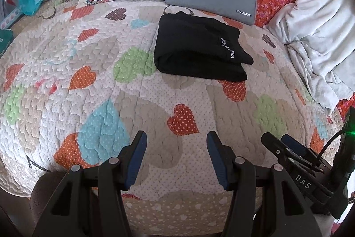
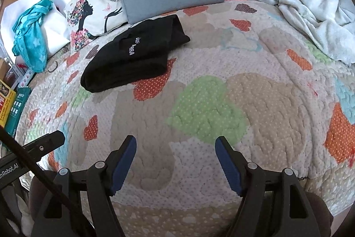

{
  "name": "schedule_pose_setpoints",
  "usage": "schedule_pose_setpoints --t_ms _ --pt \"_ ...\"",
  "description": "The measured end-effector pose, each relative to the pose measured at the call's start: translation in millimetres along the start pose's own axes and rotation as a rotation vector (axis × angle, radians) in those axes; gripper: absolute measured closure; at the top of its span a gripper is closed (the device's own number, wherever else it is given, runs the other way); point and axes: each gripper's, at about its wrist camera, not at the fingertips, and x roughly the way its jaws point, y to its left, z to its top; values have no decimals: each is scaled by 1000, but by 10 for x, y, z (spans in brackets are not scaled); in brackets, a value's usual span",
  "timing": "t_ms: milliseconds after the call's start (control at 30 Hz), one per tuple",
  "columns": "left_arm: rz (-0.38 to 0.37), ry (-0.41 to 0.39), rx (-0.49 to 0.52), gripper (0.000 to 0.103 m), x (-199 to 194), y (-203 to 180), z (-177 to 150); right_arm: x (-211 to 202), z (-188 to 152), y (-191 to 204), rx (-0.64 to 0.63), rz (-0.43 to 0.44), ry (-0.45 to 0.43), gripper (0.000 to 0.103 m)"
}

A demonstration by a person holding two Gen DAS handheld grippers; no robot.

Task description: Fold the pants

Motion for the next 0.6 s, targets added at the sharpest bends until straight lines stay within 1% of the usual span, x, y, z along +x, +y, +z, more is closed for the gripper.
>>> schedule_pose_setpoints --t_ms 133,600 --pt "10 24 -1 48 51 -4 -9 17 -14 12 -7 -7 7 24" --pt "9 30 -5 48 96 2 -25 57 -35 57 -29 -21 18 23"
